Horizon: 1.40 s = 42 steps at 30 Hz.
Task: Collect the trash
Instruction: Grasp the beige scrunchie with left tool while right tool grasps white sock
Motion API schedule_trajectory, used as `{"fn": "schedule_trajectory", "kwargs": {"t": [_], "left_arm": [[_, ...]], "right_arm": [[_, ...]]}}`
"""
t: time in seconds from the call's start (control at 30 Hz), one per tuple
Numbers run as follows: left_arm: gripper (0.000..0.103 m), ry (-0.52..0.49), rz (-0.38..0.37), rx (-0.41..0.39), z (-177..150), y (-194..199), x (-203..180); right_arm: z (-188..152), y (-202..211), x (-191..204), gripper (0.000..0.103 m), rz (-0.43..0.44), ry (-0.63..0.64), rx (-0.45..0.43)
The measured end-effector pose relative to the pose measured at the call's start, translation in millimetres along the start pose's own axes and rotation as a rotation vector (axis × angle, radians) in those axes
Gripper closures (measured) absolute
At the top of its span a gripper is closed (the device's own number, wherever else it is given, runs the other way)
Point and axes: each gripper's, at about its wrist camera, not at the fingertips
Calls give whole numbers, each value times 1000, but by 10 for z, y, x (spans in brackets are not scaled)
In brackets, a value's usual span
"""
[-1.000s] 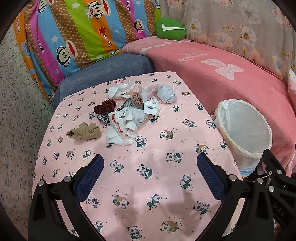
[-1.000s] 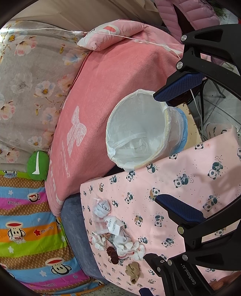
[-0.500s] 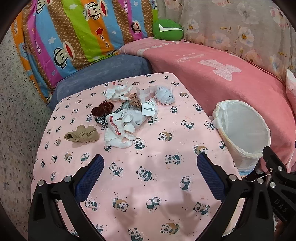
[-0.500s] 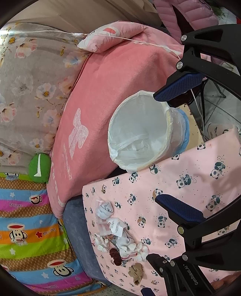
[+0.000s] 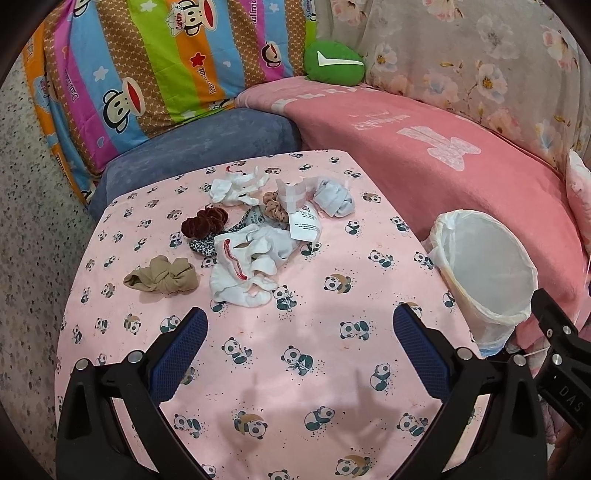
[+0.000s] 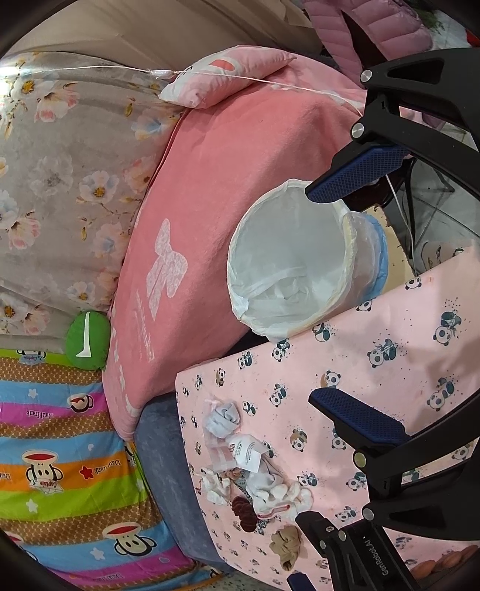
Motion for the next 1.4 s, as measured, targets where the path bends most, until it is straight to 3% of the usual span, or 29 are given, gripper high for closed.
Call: {"fn": "schedule_trajectory", "kwargs": {"t": [0.3,0.53,0.93,1.1,1.27,1.33,1.4], "left_arm": [[7,33,0,6,32,-181,366],[7,79,70,41,3,-515,932],[7,193,168,137,-95,-1185,1848],[7,303,134,172,-177,-1341,2066],[9,313,65,202,-218,-1496,2027],[17,325,34,205,-223,-1505,2019],[33,352,-3,209,-236,-1501,2025]], "right_arm": [[84,-108,249,5,26,3,0],[137,-263,650,5,91,7,-8],[225,-824,1469,5,250,-46,61],[178,-1045,1850,6,325,-70,108],[82,-1121,2277,21,413,-35,144],[45,-1136,2440,31,449,-13,155],[2,-1168,2544,43,474,0,172]]}}
Point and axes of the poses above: each gripper's, at about its wrist camera, not at the fingertips, and y roughly against the way its jaws point, x to its left, z to its top, and after that the axes turned 14 degrees about -x, right-handed
